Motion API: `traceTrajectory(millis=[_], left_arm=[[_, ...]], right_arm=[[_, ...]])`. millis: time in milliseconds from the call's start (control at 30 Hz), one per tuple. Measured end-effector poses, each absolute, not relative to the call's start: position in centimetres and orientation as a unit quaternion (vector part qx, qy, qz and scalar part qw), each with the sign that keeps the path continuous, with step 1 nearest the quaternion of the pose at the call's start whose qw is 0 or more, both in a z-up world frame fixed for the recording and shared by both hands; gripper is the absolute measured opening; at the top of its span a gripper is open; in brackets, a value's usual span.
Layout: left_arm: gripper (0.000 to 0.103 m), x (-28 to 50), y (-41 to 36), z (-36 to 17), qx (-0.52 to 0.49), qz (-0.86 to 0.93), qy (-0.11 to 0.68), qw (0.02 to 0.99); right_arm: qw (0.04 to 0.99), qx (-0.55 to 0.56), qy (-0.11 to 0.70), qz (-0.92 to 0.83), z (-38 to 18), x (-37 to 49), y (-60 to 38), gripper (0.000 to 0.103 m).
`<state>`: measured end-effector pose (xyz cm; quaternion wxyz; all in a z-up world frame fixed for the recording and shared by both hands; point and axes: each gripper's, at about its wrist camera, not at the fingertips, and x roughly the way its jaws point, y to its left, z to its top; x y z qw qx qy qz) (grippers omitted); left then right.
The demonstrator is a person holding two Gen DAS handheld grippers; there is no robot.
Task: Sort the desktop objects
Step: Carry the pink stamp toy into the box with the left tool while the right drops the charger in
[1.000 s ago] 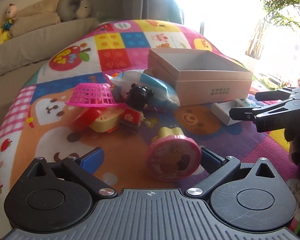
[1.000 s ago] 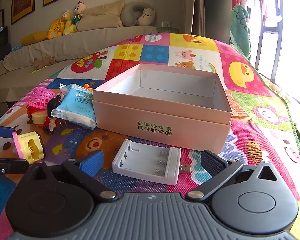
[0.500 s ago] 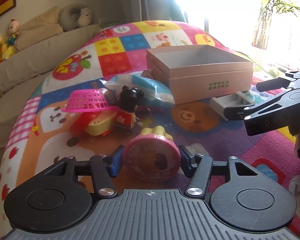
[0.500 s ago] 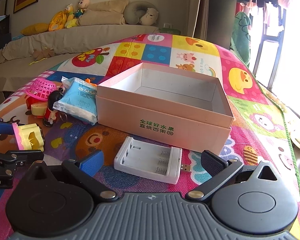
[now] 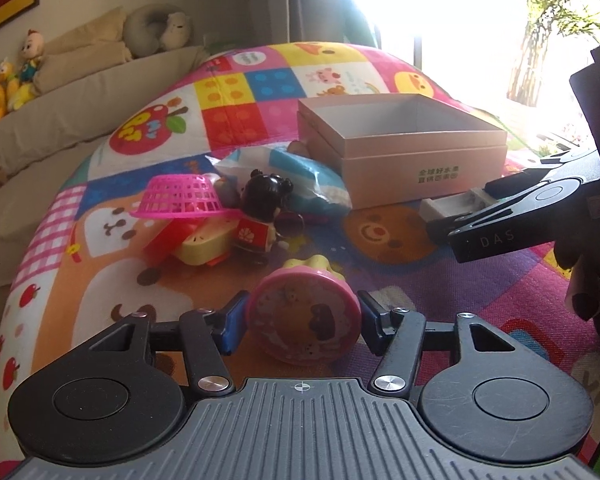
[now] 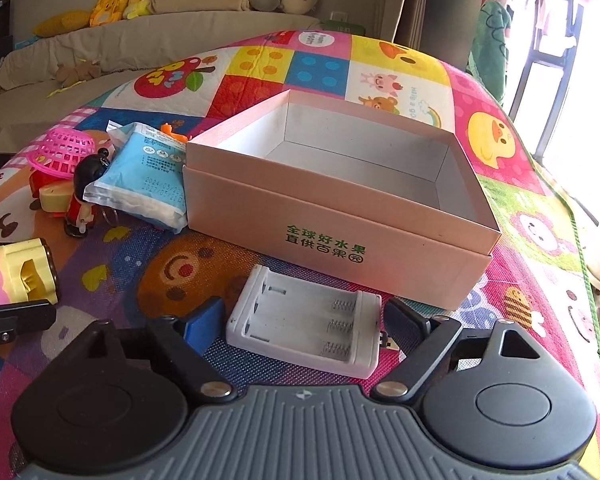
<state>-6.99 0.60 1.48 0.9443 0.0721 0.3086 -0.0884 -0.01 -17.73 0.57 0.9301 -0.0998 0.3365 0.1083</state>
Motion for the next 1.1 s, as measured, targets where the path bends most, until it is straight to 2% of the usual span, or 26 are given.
traceTrajectory(millis=[33,200,333,500,633,700,733,767,867,1100], left_arm=[[0.062,-7.0,0.6,1.6,0.072,-0.088,0.309,0.944],[0.062,-7.3,0.3,3.0,0.071,-0.099,0.299,0.947],[0.062,-5.6,-0.9,6.6,0.071,-0.137,0.267,0.951],[0.061,-0.3,-4.3,10.8,0.099,-0.158,0.198,0.962],[0.062,6.0,-6.5,11.1,0.080,-0.155,0.197,0.965],[0.070,8.8,-6.7,11.0,0.054,-0.160,0.203,0.965],[0.080,9.7,-6.5,10.9,0.043,-0.159,0.211,0.964],[0.084,10.2,-6.0,10.8,0.033,-0.153,0.216,0.964],[0.095,8.7,-4.0,10.6,0.029,-0.136,0.214,0.967],[0.100,0.2,0.2,7.3,0.069,-0.093,0.203,0.972]], right_arm=[[0.930,-0.099,0.337,0.110,0.6,-0.1,-17.8,0.081],[0.930,-0.098,0.324,0.141,2.2,-1.9,-18.8,0.079],[0.944,-0.101,0.270,0.158,6.6,-3.9,-20.8,0.079],[0.971,-0.067,0.186,0.132,13.3,-2.3,-24.2,0.079],[0.975,-0.032,0.187,0.119,14.7,2.7,-25.5,0.079],[0.972,-0.010,0.203,0.122,14.6,6.6,-25.6,0.079],[0.969,0.001,0.213,0.127,14.4,8.5,-25.5,0.079],[0.965,0.013,0.228,0.132,14.1,10.3,-25.6,0.079],[0.963,0.030,0.242,0.115,13.2,12.8,-25.9,0.079],[0.967,-0.001,0.231,0.108,10.3,8.6,-26.1,0.083]])
